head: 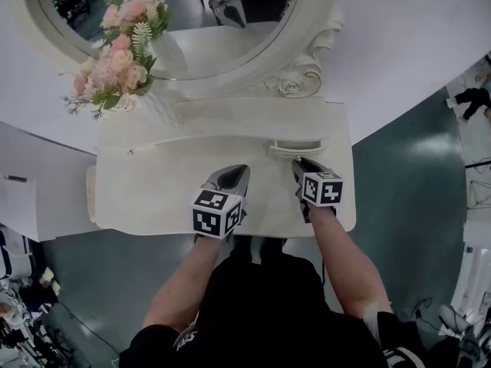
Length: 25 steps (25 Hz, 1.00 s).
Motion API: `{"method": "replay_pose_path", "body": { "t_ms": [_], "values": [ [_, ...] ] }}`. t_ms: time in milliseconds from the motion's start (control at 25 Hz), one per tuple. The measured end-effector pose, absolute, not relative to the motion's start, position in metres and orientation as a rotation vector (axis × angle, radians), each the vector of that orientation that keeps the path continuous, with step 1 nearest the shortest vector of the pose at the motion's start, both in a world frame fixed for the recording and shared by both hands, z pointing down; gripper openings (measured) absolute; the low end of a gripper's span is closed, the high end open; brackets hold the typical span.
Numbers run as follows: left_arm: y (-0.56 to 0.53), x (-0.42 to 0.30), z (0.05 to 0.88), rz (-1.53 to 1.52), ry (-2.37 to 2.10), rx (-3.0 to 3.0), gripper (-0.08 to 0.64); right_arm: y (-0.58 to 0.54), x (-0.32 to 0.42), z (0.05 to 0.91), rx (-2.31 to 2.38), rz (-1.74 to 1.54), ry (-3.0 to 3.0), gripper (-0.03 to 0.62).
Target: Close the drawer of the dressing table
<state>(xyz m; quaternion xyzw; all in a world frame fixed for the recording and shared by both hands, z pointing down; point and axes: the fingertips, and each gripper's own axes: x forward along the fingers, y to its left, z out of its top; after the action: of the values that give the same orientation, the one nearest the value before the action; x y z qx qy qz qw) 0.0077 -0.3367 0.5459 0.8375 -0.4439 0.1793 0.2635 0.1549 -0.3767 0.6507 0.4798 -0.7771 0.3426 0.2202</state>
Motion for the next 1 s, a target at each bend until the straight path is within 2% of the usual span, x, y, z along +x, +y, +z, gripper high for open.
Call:
{"method": "replay_pose_path", "body": {
  "t_ms": [1000],
  "values": [
    [-0.348, -0.001, 0.543, 0.466, -1.24, 2.215, 0.009, -0.408, 0.156, 0.659, 1.3, 0.956, -2.149, 0.089]
  ]
}}
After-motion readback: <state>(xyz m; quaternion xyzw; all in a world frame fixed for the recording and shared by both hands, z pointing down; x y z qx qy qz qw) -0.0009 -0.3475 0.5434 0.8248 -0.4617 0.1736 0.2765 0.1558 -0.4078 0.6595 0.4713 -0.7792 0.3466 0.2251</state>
